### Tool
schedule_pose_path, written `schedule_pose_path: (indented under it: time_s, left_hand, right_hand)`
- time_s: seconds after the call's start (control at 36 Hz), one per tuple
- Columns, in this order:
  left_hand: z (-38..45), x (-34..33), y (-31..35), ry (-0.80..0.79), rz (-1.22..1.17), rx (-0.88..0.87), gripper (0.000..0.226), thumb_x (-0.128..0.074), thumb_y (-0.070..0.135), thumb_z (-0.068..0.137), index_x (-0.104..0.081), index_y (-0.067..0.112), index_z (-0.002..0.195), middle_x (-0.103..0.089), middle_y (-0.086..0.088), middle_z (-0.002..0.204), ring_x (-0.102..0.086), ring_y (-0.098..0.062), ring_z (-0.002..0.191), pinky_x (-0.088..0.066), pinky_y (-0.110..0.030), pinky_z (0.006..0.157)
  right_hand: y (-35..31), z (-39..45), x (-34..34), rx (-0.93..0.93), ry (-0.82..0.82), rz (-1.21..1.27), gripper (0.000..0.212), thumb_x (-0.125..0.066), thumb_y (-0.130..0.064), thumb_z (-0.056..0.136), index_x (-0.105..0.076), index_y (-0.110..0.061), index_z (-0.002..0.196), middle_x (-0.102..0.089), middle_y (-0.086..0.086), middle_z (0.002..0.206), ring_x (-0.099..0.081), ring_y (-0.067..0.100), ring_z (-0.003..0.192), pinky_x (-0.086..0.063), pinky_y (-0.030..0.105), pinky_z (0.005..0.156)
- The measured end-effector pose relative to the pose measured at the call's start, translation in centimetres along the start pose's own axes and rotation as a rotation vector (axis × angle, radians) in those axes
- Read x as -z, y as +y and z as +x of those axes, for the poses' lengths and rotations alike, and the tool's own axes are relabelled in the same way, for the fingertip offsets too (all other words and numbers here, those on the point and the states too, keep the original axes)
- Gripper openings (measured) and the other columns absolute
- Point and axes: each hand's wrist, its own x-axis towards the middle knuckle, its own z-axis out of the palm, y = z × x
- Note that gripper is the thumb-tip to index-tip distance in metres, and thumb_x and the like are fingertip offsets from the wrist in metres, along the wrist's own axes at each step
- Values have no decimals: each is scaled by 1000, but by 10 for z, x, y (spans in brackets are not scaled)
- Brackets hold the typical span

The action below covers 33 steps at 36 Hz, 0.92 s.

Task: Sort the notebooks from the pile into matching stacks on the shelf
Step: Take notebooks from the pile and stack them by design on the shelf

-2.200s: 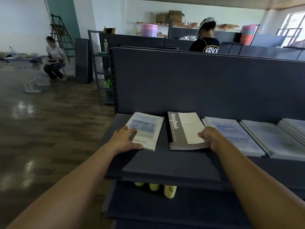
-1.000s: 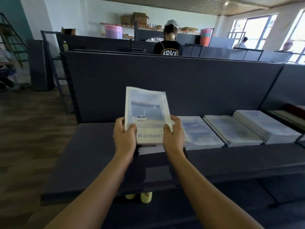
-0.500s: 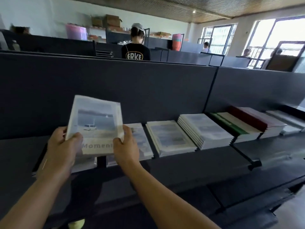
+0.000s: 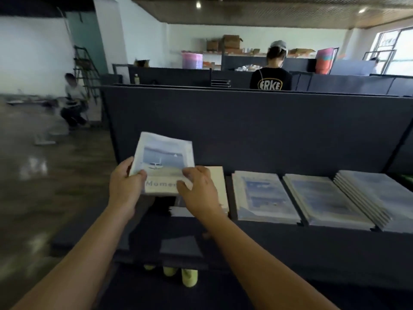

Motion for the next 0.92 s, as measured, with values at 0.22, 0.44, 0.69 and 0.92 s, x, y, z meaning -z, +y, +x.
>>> schedule_pose_path:
  time_s: [0.22, 0.44, 0.69, 0.92]
  left_hand:
    - [47, 59, -45, -10, -26, 224, 36, -50, -9, 88, -64, 15, 110, -66, -14, 98, -64, -30, 87, -54, -37, 70]
    - [72, 71, -87, -166, 117, 301, 38, -45, -10, 84, -61, -1, 117, -64, -16, 94, -60, -26, 75, -47, -29, 58]
    - [84, 51, -100, -226, 441, 164, 27, -54, 4, 88, -58, 6, 115, -63, -15, 110, -60, -32, 96, -52, -40, 79]
    - [64, 25, -75, -230, 981, -218, 53, -57, 30, 93, -40, 14, 141, -36, -14, 147, -37, -34, 130, -34, -41, 103]
  right_hand:
    - [-33, 6, -57, 174, -177, -570, 55, -45, -61, 90, -49, -24, 132, -43, 4, 137, -42, 29, 119, -34, 42, 100]
    - [-17, 12, -49, 58, -113, -668, 40, -40, -49, 96, -56, -29, 127, -46, -4, 138, -36, 21, 128, -27, 40, 102]
    - [22, 13, -24, -149, -65, -558, 30, -43, -40, 96, -63, -26, 112, -58, -1, 123, -46, 20, 114, -33, 37, 93]
    - [34, 11, -4, -98, -87, -431, 44, -44, -41, 98, -48, -19, 136, -44, 1, 143, -38, 20, 129, -33, 33, 103]
